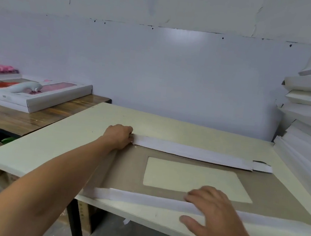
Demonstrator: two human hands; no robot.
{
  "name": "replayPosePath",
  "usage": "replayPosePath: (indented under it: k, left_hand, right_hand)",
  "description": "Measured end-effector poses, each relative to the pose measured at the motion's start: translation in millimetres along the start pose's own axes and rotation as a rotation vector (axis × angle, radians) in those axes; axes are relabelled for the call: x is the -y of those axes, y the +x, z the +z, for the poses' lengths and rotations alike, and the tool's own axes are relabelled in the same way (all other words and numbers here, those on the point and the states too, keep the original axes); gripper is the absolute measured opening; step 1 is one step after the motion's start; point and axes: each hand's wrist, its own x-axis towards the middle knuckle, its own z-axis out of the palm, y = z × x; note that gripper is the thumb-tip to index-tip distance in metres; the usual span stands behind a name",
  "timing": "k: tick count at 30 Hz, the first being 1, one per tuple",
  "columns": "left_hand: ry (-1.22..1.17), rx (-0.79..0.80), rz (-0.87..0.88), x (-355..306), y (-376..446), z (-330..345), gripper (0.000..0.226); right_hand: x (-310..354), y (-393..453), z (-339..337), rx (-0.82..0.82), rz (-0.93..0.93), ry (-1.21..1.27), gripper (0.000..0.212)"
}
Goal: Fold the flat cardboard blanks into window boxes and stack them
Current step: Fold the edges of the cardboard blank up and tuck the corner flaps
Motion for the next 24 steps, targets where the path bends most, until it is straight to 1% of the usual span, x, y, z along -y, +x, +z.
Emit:
replayPosePath:
  k: [2,4,5,7,8,11,15,17,19,24]
  left_hand:
    - [-0.019,0.007,-0.060,-5,2,1,0.017]
    - [-0.045,0.020,-0.100,-8,3,2,0.017]
    - [-0.057,0.023,-0.115,-8,4,3,0.019]
    - [-0.078,0.015,-0.137,-5,5,2,0.021]
    - [-0.083,0.010,-0.145,-2,5,1,0.022]
    - [-0.050,0.011,-0.136,3,3,1,0.023]
    - [-0.123,0.074,-0.161,5,-3,4,0.027]
    - [-0.134,0.082,-0.185,7,-6,4,0.027]
    - [-0.131,0.080,-0.215,11,-10,4,0.026]
    - [-0.156,0.077,-0.281,18,-18,3,0.021]
  right_hand:
    - [53,24,14,0.106,-0.121,0.077,0.046]
    - [97,46,29,0.174,-0.162,0.149,0.051]
    - [113,53,37,0.189,-0.175,0.145,0.049]
    - [133,62,51,0.123,-0.212,0.028,0.036]
    - [139,64,51,0.102,-0.197,0.004,0.032]
    - [141,66,57,-0.025,-0.191,0.025,0.035]
    - [124,69,58,-0.091,-0.146,0.058,0.034]
    - [114,69,58,-0.058,-0.138,0.112,0.035]
    - [107,68,56,-0.026,-0.170,0.161,0.033]
    - [96,68,58,0.017,-0.301,0.182,0.019]
